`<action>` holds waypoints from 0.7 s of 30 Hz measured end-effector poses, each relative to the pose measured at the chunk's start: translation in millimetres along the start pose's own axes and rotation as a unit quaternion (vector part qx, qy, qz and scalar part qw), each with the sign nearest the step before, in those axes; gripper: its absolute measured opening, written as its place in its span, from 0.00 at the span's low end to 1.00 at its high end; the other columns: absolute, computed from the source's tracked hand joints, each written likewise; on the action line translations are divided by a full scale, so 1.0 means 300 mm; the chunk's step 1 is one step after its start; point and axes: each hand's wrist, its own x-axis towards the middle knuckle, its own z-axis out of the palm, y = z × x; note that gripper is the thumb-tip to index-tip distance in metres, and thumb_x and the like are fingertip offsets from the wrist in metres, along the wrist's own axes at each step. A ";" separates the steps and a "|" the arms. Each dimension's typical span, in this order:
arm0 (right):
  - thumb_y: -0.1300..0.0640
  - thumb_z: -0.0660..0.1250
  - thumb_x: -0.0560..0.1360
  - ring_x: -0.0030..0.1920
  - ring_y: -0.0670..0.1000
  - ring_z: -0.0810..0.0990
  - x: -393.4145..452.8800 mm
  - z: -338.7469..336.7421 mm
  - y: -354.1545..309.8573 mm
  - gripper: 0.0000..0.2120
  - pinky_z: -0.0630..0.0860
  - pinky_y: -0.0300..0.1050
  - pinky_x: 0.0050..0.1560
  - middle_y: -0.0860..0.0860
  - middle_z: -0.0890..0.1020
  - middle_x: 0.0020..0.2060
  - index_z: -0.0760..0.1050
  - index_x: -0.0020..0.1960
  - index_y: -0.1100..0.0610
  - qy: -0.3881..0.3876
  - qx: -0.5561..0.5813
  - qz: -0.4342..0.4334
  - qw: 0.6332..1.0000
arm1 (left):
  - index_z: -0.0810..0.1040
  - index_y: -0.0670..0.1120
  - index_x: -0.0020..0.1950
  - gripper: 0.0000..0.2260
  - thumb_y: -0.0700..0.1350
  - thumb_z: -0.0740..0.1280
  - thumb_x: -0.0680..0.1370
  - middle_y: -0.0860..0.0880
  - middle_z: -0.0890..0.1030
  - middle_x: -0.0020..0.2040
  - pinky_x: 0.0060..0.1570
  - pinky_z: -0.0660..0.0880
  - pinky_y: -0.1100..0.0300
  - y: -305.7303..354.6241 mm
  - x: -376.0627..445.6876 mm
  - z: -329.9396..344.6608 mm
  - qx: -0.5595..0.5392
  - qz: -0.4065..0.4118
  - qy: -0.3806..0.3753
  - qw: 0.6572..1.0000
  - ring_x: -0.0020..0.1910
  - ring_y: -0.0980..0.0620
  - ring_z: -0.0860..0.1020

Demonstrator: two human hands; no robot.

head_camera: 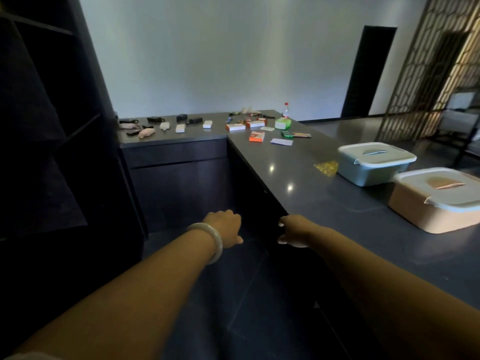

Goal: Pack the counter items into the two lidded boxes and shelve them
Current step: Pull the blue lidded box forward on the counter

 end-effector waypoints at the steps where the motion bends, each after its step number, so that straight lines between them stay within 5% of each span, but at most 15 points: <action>1: 0.53 0.69 0.75 0.63 0.58 0.74 0.058 -0.014 0.018 0.25 0.72 0.46 0.58 0.57 0.74 0.65 0.68 0.69 0.60 0.000 0.000 0.007 1.000 | 0.70 0.43 0.63 0.20 0.56 0.63 0.79 0.45 0.74 0.59 0.59 0.71 0.48 -0.006 0.069 -0.011 -0.001 0.011 0.002 1.000 0.56 0.44 0.76; 21: 0.51 0.68 0.76 0.69 0.57 0.69 0.996 -0.343 0.461 0.29 0.67 0.48 0.67 0.56 0.69 0.70 0.64 0.73 0.60 0.018 0.024 0.209 0.978 | 0.69 0.44 0.67 0.22 0.57 0.62 0.79 0.43 0.73 0.63 0.60 0.67 0.47 -0.087 1.440 -0.239 0.082 0.248 0.037 0.964 0.62 0.41 0.73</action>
